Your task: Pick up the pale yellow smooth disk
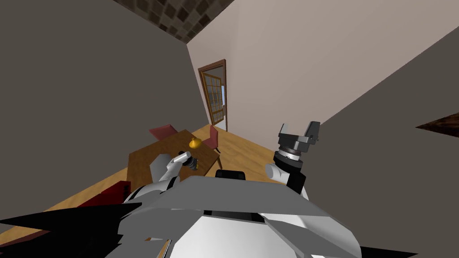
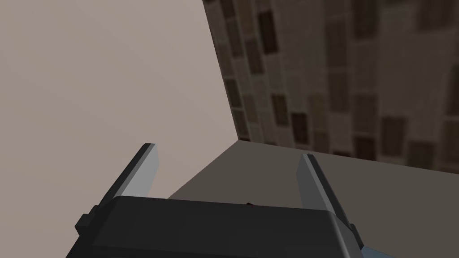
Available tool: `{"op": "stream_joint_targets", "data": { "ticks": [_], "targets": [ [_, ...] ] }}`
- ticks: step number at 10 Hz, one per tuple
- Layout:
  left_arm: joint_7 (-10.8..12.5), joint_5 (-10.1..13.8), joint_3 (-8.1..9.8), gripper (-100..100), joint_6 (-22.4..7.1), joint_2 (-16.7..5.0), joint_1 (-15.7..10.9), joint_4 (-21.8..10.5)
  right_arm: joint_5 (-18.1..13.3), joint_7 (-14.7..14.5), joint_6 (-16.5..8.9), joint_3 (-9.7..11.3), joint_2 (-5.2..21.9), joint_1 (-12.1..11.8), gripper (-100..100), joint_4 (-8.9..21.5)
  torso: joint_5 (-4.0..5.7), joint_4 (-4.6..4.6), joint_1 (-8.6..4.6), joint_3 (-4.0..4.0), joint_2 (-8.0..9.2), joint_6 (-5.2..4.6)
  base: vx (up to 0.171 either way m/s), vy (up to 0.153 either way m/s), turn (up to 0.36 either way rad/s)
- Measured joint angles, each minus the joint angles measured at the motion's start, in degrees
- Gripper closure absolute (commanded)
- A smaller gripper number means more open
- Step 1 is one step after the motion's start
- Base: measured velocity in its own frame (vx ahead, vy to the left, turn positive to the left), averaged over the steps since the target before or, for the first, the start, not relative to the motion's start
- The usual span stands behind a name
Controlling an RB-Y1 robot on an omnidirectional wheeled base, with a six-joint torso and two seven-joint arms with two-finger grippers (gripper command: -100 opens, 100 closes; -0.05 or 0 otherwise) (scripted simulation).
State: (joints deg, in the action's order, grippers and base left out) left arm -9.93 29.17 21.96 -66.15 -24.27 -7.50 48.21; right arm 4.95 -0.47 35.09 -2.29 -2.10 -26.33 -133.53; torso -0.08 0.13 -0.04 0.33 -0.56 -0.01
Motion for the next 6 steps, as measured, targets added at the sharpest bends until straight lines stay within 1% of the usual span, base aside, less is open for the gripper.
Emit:
{"op": "stream_joint_targets", "data": {
  "ticks": [1,2,3,4,5,6],
  "targets": [
    [-1.64,-0.2,0.69,-100,-0.24,0.25,0.72,0.78,0.0,0.0,0.0,0.01,0.0,0.01,0,0.0,-0.01,0.03,0.0,0.04,-0.02,-0.04,0.161,-0.071,0.238],
    [-3.31,-0.56,1.99,-100,-0.47,0.86,2.11,1.85,0.0,0.0,0.0,0.0,0.0,0.0,0,0.0,-0.01,0.05,-0.01,0.1,-0.16,0.0,0.057,-0.078,0.231],
    [-5.12,-0.65,2.78,-100,-0.63,0.9,2.54,2.0,0.0,0.0,0.0,0.0,0.0,0.01,0,0.0,-0.01,0.01,0.0,-0.02,0.08,-0.03,0.008,-0.016,0.046],
    [-6.34,-0.73,3.0,-100,-0.82,0.96,2.7,2.26,0.0,0.0,0.0,0.0,0.0,0.02,0,0.0,-0.04,-0.04,0.19,-0.13,0.26,-0.06,0.041,-0.068,0.194],
    [-7.6,-1.12,4.14,-100,-1.62,1.52,4.13,4.27,0.0,0.0,0.0,0.0,0.0,0.01,0,0.0,-0.03,-0.03,0.06,-0.12,0.24,0.0,0.048,-0.081,0.232],
    [-9.28,-1.26,4.84,-100,-1.75,1.58,4.36,4.07,0.0,0.0,0.0,0.0,0.0,0.02,0,0.0,-0.01,-0.02,0.02,-0.1,0.22,-0.03,0.049,-0.08,0.231]
  ]
}}
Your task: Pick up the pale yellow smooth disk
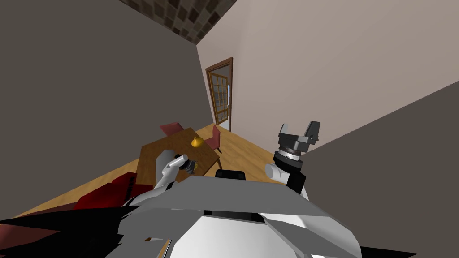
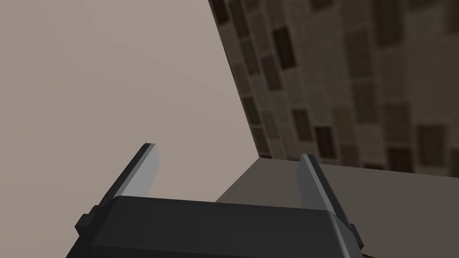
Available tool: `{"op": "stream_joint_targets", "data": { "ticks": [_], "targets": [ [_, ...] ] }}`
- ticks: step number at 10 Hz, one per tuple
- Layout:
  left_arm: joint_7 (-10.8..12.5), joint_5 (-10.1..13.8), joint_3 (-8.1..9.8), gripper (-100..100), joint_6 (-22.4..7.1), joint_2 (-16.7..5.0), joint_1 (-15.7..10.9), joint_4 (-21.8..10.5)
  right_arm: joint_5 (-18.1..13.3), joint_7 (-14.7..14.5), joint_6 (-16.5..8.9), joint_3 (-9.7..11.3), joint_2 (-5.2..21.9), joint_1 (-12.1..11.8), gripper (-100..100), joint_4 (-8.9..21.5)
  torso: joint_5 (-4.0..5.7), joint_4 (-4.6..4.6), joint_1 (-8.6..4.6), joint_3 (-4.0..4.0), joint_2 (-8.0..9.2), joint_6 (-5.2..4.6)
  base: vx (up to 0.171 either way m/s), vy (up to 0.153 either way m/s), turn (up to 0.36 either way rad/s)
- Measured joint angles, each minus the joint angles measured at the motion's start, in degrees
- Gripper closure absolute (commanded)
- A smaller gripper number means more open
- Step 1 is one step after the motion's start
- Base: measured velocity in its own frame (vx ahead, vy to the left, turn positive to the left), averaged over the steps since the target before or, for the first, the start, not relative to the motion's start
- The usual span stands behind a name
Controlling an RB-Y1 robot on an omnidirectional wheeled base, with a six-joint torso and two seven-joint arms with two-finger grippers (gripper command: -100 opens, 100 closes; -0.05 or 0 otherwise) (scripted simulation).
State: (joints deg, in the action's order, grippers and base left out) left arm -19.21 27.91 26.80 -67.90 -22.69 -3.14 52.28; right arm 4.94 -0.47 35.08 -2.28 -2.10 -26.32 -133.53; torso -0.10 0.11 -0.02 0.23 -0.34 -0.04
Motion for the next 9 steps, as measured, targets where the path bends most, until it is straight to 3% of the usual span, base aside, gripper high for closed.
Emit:
{"op": "stream_joint_targets", "data": {
  "ticks": [2,4,9],
  "targets": [
    [-3.38,-0.62,1.97,-100,0.2,0.7,1.2,0.72,0.0,0.0,0.0,0.0,0.0,0.0,0,0.0,-0.13,0.17,0.07,0.06,0.05,0.16,0.043,-0.071,0.205],
    [-5.33,-0.65,2.29,-100,-0.14,0.83,1.81,1.1,0.0,0.0,0.0,0.0,0.01,0.02,0,0.0,-0.21,0.14,0.44,-0.02,0.19,0.1,-0.011,0.018,-0.053],
    [-5.42,-0.68,2.3,-100,-0.36,0.85,1.86,1.31,0.0,0.0,0.0,0.0,0.01,0.01,0,0.0,-0.22,0.12,0.45,-0.01,0.16,0.1,0.001,-0.001,0.004]
  ]
}}
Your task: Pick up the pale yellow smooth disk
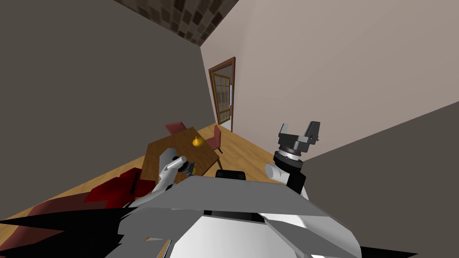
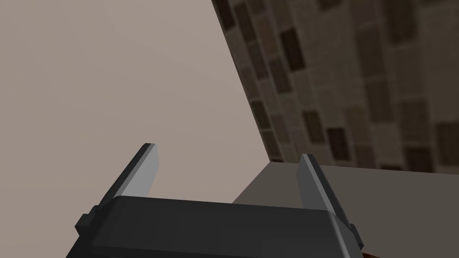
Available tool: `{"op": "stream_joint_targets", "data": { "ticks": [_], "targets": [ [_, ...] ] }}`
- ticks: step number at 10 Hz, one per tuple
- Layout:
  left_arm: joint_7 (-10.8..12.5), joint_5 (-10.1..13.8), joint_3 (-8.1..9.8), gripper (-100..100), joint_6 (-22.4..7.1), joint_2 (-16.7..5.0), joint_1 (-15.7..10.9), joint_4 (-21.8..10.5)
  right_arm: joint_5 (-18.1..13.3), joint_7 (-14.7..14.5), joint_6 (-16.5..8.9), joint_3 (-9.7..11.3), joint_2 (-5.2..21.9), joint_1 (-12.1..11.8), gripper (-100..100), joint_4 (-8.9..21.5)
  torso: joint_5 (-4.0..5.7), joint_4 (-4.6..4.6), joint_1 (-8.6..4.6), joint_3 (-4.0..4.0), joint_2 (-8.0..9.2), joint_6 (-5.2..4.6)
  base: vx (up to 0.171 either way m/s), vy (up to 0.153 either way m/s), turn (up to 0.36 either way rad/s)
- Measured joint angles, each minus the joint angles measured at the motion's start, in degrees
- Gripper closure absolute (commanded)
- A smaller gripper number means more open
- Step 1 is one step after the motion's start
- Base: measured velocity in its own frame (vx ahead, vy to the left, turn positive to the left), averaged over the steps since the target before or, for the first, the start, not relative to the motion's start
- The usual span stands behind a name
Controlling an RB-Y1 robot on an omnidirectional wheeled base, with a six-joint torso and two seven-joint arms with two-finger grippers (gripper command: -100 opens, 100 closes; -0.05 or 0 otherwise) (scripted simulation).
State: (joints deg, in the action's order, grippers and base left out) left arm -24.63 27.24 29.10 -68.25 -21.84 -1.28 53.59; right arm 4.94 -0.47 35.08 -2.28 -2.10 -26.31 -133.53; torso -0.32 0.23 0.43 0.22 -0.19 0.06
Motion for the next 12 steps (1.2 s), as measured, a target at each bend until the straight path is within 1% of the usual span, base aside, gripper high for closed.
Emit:
{"op": "stream_joint_targets", "data": {
  "ticks": [1,4,5,6,10,11,12],
  "targets": [
    [0.0,0.0,0.0,-100,0.01,0.0,-0.01,0.01,0.0,0.0,0.0,0.0,0.0,0.0,0,0.0,0.01,0.01,-0.04,0.01,-0.02,0.0,-0.002,0.007,0.008],
    [0.66,-0.57,-0.93,-100,2.31,1.11,-0.14,-0.95,0.0,0.0,0.0,0.0,0.0,0.0,0,0.0,-0.03,-0.01,0.11,-0.02,0.04,0.0,-0.009,0.025,-0.01],
    [0.75,-0.71,-1.21,-100,3.24,1.32,-0.4,-1.69,0.0,0.0,0.0,0.0,0.0,0.01,0,0.0,-0.22,0.05,0.28,0.04,-0.01,-0.02,-0.006,0.006,-0.003],
    [0.76,-0.73,-1.24,100,3.47,1.35,-0.43,-1.78,0.0,0.0,0.0,0.0,0.0,0.0,0,0.0,-0.26,0.07,0.35,0.08,-0.08,-0.02,-0.006,-0.002,0.011],
    [0.78,-0.72,-1.23,100,3.41,1.36,-0.38,-1.8,0.0,0.0,0.0,0.0,0.0,0.0,0,0.0,-0.28,0.07,0.4,0.12,-0.17,-0.05,0.0,0.0,0.0],
    [0.79,-0.72,-1.23,0,3.41,1.36,-0.37,-1.81,0.0,0.0,0.0,0.0,0.0,0.0,0,0.0,-0.28,0.07,0.4,0.12,-0.17,-0.06,0.0,0.0,0.0],
    [0.79,-0.72,-1.23,100,3.41,1.36,-0.37,-1.81,0.0,0.0,0.0,0.0,0.0,0.0,0,0.0,-0.28,0.07,0.4,0.12,-0.17,-0.06,0.008,-0.015,0.002]
  ]
}}
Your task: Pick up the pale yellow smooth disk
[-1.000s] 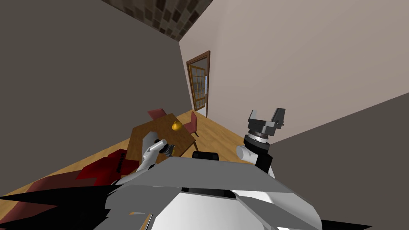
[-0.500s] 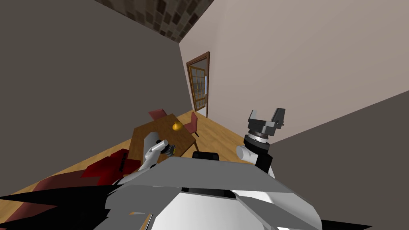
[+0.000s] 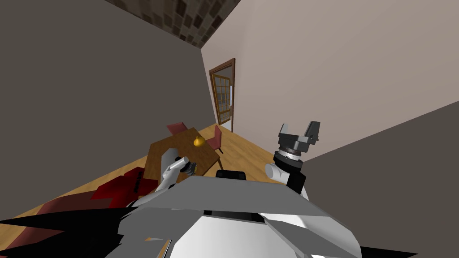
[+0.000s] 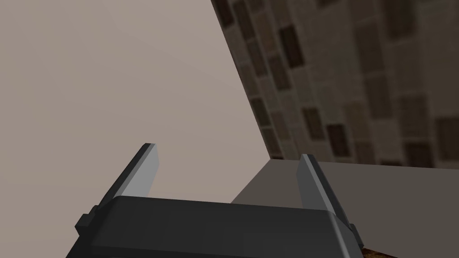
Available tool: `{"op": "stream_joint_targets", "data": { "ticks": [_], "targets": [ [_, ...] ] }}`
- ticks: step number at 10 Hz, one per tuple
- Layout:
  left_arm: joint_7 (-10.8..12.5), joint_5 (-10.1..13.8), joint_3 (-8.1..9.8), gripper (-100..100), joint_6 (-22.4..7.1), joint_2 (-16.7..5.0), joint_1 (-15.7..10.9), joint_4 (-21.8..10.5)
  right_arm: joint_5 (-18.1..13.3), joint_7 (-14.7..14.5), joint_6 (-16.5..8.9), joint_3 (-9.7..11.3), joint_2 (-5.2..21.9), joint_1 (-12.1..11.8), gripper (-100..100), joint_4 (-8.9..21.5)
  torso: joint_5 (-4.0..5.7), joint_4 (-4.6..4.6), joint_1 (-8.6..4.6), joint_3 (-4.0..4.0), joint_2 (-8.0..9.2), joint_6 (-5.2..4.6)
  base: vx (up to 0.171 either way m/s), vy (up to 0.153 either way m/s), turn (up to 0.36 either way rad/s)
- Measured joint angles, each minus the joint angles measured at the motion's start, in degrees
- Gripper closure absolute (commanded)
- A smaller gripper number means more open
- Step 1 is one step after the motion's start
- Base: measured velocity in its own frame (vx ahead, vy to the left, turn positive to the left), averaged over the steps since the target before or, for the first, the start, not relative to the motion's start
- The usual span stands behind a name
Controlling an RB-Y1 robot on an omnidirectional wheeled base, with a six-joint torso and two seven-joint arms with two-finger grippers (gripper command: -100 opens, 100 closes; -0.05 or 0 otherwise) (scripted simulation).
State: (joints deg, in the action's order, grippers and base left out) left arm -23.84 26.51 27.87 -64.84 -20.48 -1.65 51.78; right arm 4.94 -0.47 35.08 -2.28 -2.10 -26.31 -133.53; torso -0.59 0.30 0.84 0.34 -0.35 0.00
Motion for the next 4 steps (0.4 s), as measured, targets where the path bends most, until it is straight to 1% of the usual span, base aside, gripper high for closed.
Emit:
{"op": "stream_joint_targets", "data": {
  "ticks": [1,2,3,4],
  "targets": [
    [-0.06,0.14,0.29,100,-0.9,-0.26,0.23,0.84,0.0,0.0,0.0,0.0,0.0,0.0,0,0.0,0.03,-0.01,-0.05,0.01,-0.02,0.0,0.014,-0.03,0.007],
    [-0.44,0.45,0.71,100,-1.76,-0.81,0.19,0.98,0.0,0.0,0.0,0.0,0.0,0.0,0,0.0,0.03,0.02,-0.1,0.03,-0.04,0.0,0.012,-0.029,0.011],
    [-0.6,0.59,1.03,100,-2.78,-1.15,0.33,1.67,0.0,0.0,0.0,0.0,0.0,0.0,0,0.0,0.04,0.02,-0.12,0.03,-0.05,-0.01,0.005,-0.011,0.004],
    [-0.6,0.6,1.06,0,-3.05,-1.19,0.34,1.78,0.0,0.0,0.0,0.0,0.0,0.0,0,0.0,0.01,0.02,-0.06,0.03,-0.04,-0.01,0.0,0.0,0.0]
  ]
}}
